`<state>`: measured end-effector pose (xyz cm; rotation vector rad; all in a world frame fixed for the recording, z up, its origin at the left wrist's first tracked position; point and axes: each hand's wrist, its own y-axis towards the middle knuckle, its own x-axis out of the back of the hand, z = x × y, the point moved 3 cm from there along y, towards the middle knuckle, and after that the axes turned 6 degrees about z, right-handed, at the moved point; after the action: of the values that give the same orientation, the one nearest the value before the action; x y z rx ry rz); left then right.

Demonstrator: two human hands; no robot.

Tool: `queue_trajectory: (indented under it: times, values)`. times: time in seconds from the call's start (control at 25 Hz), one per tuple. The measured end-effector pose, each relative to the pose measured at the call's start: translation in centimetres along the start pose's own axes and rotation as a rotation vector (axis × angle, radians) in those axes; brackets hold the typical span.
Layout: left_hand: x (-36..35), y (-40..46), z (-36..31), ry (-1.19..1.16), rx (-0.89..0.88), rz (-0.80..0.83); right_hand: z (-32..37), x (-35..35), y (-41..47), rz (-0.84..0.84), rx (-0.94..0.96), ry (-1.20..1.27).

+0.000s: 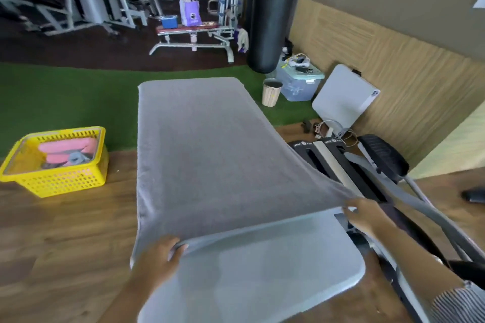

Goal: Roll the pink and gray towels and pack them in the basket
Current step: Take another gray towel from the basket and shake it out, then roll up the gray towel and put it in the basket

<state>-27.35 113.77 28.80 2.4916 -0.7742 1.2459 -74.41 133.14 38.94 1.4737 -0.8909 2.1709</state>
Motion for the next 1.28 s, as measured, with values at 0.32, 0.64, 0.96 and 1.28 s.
queue_trajectory:
  times: [0.32, 0.64, 0.96, 1.28]
  values:
    - [-3.7, -4.1, 2.3, 0.346, 0.019, -0.047, -1.3, -6.9, 2.4, 0.258, 0.198, -0.23]
    - [-5.2, -5.2, 4.7, 0.281, 0.032, -0.065, -4.9, -8.6, 3.9, 0.211, 0.191, -0.167]
    - [-6.9, -9.2, 1.9, 0.322, 0.174, -0.154, -8.2, -9.5, 3.5, 0.206, 0.406, -0.078]
    - [-8.4, -14.9, -1.7, 0.466, 0.198, -0.323, -13.2, -10.6, 1.0, 0.141, 0.46, 0.061]
